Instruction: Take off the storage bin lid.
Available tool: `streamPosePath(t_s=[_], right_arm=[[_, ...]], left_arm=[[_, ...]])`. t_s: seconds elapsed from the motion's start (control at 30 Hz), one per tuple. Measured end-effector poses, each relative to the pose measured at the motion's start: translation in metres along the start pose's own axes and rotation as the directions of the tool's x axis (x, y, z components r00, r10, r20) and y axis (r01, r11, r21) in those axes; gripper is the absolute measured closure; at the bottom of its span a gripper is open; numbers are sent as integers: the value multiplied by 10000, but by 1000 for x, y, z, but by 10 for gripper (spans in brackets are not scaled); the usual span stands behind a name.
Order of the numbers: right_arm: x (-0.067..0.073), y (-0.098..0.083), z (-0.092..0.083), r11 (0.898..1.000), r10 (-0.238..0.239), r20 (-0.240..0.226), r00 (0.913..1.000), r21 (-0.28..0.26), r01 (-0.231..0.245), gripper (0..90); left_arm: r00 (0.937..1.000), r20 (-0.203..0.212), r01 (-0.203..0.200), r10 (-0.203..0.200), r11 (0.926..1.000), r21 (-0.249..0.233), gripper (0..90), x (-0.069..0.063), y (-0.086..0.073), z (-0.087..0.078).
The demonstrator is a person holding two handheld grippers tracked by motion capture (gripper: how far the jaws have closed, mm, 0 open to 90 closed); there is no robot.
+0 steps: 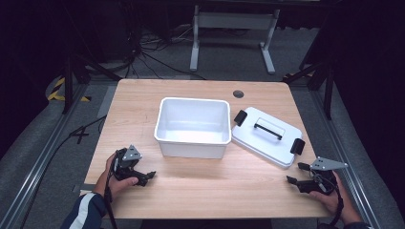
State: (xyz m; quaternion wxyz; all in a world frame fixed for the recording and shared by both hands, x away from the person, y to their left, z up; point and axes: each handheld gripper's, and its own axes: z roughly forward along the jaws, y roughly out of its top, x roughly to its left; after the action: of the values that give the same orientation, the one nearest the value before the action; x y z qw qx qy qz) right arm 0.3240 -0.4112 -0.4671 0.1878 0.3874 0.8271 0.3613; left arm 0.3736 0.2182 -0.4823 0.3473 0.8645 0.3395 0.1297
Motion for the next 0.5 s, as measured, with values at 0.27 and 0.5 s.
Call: streamPosePath(t_s=[0.27,0.5], right_arm=[[0,0,0,10000,48,57,10000,13,-48,219],[0,0,0,10000,39,70,10000,11,-39,216]], left_arm=[[10000,32,-38,38,10000,12,4,1,0,0],[10000,47,-75,75,10000,13,2,1,0,0]])
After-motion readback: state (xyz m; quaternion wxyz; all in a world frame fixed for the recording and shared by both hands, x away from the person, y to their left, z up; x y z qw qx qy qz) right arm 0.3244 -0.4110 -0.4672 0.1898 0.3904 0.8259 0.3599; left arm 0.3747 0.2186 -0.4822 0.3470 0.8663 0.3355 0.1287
